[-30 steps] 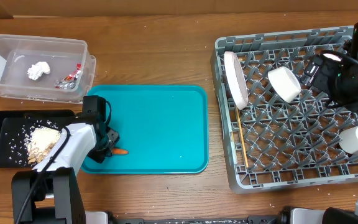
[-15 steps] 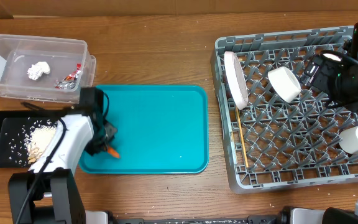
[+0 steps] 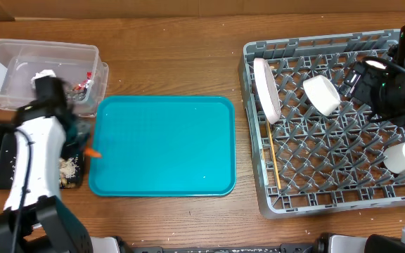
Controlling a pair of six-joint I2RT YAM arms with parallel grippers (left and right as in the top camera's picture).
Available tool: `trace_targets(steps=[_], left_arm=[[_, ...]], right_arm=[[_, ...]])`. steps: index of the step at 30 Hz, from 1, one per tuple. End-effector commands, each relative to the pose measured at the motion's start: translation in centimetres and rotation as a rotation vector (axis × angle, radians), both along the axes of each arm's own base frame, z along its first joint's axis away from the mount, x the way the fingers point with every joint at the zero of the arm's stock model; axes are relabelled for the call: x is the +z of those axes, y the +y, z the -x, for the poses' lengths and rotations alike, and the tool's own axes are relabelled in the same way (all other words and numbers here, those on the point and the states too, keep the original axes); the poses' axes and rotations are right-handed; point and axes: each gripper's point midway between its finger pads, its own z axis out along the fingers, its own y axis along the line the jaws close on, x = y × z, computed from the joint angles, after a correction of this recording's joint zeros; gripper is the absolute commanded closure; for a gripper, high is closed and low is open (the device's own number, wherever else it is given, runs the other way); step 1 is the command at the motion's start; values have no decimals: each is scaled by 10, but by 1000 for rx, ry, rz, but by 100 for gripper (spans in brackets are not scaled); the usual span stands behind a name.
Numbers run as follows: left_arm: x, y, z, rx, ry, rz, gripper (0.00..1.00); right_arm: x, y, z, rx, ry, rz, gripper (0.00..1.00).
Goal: Sort waste into correct bins and load items into the dishwasher
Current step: 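Carry the carrot to the black tray and release it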
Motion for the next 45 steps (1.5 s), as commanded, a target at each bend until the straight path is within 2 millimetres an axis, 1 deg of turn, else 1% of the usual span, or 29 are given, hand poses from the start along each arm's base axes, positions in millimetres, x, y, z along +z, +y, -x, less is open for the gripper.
trace_targets(steps=[1,5,10,12,15,19,25,28,30,31,36,38,40,41,43,45], left_arm=[[7,43,12,107,-18,-30,89],[7,79,28,238,-60,-17,87],[12,117,38,357,-130,-57,86],[13,128,41,390,-148,-76,85],[10,137,45,444,-156,-80,84],[-7,141,42,446,-130,-65,83],[-44,140,36,440,-75,-2,84],[-55,139,31,426,-71,21,83],[-60,140,30,425,-71,28,75],[-62,140,29,424,-69,29,68],[-64,141,29,399,-61,27,53],[-64,140,29,398,-61,29,50],[-64,138,28,395,-62,43,41],[-64,135,25,381,-73,61,37],[-61,130,17,347,-108,98,31],[-52,127,10,316,-133,118,28]], right_arm=[[4,-1,-1,14,-15,8,0],[4,-1,-1,14,-15,7,0],[4,0,0,14,-12,7,0],[4,0,1,15,-7,6,0],[3,0,2,14,-3,6,0],[3,0,1,14,-4,6,0],[3,0,1,15,-4,6,0],[3,0,1,14,-4,6,0],[3,0,1,14,-4,5,0],[3,0,1,14,-4,6,0],[3,0,1,14,-4,6,0],[3,0,1,14,-4,6,0],[3,0,1,15,-4,6,0],[3,0,2,15,-3,6,0],[3,0,2,15,-3,6,0],[3,0,1,15,-4,6,0]])
